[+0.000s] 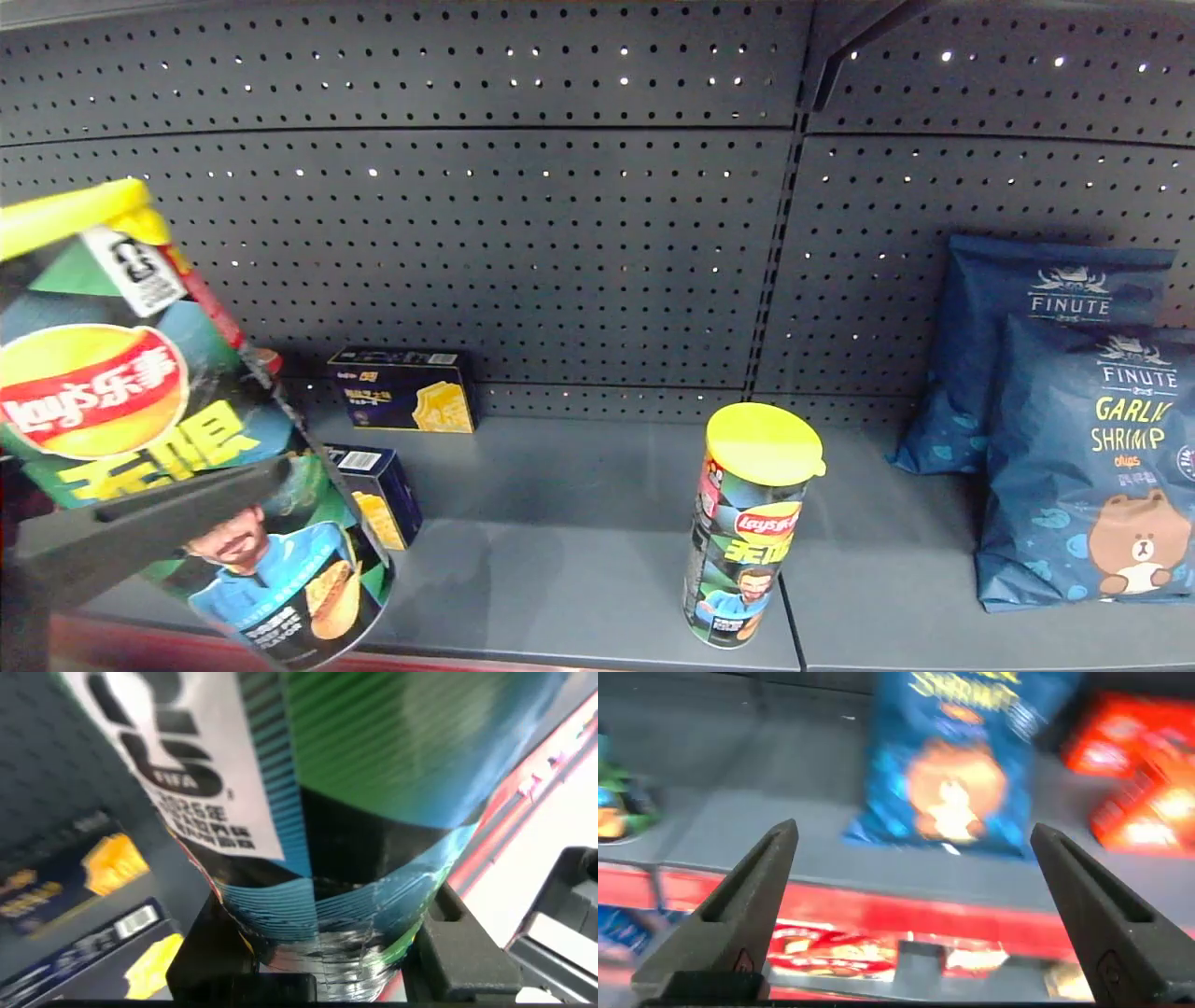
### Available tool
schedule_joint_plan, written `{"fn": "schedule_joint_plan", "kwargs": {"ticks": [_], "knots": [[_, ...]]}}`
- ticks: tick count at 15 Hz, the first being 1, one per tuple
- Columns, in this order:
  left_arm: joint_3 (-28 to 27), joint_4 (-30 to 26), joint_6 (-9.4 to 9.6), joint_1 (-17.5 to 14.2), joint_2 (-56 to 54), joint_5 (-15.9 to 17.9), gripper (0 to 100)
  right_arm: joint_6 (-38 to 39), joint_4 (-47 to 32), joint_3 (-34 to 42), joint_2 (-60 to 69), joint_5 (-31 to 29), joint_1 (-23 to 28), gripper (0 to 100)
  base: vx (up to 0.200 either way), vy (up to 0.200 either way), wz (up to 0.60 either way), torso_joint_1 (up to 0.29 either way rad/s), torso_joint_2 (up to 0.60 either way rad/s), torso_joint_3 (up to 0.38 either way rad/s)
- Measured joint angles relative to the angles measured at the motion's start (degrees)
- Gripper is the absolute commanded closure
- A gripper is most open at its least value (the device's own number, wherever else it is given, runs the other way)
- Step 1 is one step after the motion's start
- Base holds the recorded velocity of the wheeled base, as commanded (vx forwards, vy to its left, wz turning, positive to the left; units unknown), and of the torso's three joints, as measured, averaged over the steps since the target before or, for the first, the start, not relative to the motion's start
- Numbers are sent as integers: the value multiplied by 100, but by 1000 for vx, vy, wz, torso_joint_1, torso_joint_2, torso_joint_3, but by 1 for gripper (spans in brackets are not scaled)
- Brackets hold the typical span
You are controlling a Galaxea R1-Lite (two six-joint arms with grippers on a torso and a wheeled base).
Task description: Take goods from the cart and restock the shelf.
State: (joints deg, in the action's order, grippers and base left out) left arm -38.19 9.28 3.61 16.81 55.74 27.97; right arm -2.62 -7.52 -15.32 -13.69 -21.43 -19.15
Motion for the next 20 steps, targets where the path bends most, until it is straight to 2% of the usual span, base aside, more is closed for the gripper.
{"fn": "schedule_joint_plan", "kwargs": {"ticks": [2, 4, 7, 11, 13, 16, 20], "knots": [[-80, 235, 5, 347, 527, -243, 100, 145, -88, 238, 472, -13, 350, 0, 0, 0, 0, 0, 0, 0], [-172, 410, -2, 675, 928, -449, 100, 169, -62, 458, 689, -49, 430, 0, 0, 0, 0, 0, 0, 0], [-296, 432, -28, 1036, 1358, -745, 100, 46, 750, 1150, 816, -62, 455, 0, 0, 0, 0, 0, 0, 0], [-404, 443, -202, 1117, 1646, -772, 100, 27, 864, 1401, 857, -16, 450, 0, 0, 0, 0, 0, 0, 0], [-425, 460, -205, 1122, 1775, -763, 100, 41, 864, 1417, 862, 4, 450, 0, 0, 0, 0, 0, 0, 0], [-436, 912, -208, 1122, 2000, -774, 100, 51, 863, 1420, 863, 17, 444, 0, 0, 0, -400, -2, 0, 3], [-456, 974, -213, 1102, 2158, -772, 100, 44, 850, 1420, 862, 48, 446, 0, 0, 0, 0, 0, 0, 0]]}}
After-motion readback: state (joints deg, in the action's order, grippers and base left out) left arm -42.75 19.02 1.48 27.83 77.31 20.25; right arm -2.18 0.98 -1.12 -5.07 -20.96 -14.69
